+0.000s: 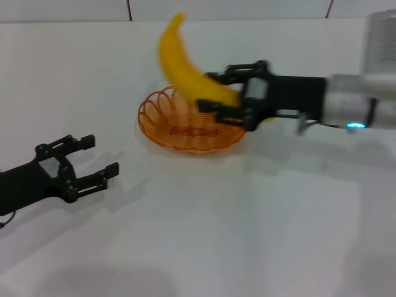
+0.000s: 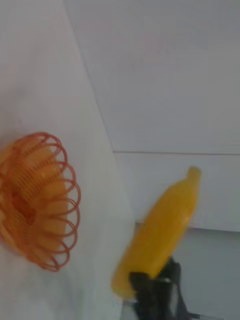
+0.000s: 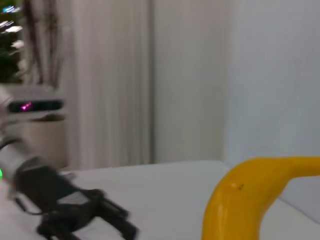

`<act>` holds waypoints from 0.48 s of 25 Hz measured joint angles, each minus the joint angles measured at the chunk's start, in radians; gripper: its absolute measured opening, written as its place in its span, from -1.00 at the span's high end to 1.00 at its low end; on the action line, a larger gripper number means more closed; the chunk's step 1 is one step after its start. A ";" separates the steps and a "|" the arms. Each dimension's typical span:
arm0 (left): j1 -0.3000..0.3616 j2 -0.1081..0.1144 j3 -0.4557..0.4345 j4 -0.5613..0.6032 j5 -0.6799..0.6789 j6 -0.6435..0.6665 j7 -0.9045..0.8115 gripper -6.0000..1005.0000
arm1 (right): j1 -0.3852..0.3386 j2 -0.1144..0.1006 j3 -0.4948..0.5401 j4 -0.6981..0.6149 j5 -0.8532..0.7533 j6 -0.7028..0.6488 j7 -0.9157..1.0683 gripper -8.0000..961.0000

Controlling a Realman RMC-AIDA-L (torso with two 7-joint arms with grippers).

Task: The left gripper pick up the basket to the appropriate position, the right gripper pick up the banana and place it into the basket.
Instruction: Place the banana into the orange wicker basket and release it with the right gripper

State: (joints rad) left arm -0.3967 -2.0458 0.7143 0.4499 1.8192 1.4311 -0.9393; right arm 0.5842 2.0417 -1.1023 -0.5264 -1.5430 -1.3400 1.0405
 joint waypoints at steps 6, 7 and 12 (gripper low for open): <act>-0.050 -0.001 0.001 -0.045 0.008 0.005 0.010 -0.60 | 0.070 0.002 -0.232 0.064 0.101 0.225 0.008 -0.13; -0.054 -0.001 0.002 -0.049 0.008 0.007 0.011 -0.60 | 0.071 0.002 -0.248 0.066 0.106 0.251 0.018 -0.14; -0.053 -0.001 0.002 -0.053 0.005 0.009 0.020 -0.60 | 0.075 0.005 -0.323 0.056 0.112 0.357 0.102 -0.19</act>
State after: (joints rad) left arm -0.4498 -2.0463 0.7163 0.3967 1.8242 1.4405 -0.9198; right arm 0.6595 2.0463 -1.4252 -0.4708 -1.4313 -0.9828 1.1423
